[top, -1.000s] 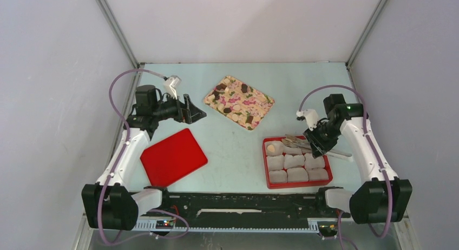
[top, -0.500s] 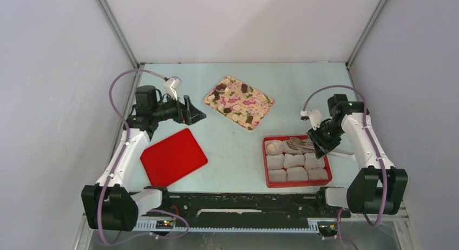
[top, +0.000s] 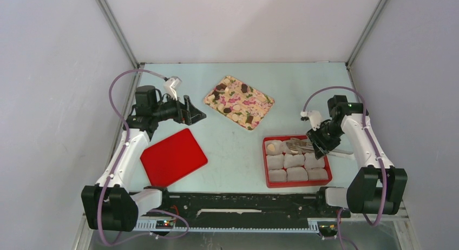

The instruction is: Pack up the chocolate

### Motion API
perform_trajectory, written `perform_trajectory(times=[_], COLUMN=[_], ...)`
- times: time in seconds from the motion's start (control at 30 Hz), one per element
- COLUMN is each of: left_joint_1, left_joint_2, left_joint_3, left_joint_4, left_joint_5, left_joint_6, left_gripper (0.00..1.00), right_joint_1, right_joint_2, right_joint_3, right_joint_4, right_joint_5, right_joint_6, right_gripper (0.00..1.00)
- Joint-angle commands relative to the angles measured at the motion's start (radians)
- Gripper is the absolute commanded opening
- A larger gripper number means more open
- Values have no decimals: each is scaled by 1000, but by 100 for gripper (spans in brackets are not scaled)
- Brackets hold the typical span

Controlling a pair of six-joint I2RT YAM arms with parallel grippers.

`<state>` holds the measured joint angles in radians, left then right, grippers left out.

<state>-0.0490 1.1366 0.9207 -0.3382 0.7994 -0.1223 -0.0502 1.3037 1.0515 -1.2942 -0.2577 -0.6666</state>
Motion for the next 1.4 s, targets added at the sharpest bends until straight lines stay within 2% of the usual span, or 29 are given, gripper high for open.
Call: perform_trajectory(times=[0.0,0.23,0.37,0.5,0.6,0.73,0.87,1.03,1.1,1.23,1.37], left_joint_1=[7,6,6,7,8,8,11,38,43,46,46], left_joint_2=[-29,-26,-31,-43,-42,-43,-55,-73,-80,-89,-93], left_joint_3=[26,28,29,58,88,118,152,165,168,173,179], left_joint_4=[26,25,4,-110,-182,-225,-321,-399,-418,-434,-440], left_joint_5=[26,30,28,5,-67,-155,-201,-251,-247,-238,-237], left_joint_6=[24,23,39,133,224,266,347,391,389,378,376], left_gripper=[93,94,94,94,94,95,96,97,97,97,98], right_joint_1=[-4,12,47,139,214,336,406,425,428,442,457], right_joint_2=[-14,-63,-95,-89,-55,64,209,389,464,631,762], right_joint_3=[5,16,89,156,182,252,353,515,582,768,871], right_joint_4=[11,2,-24,-3,65,164,232,275,287,243,215], right_joint_5=[-23,-45,-56,-75,-80,-71,-48,-65,-73,-88,-75], right_joint_6=[-7,10,38,85,124,172,204,240,257,270,271], right_gripper=[42,41,41,40,40,41,41,42,45,48,51])
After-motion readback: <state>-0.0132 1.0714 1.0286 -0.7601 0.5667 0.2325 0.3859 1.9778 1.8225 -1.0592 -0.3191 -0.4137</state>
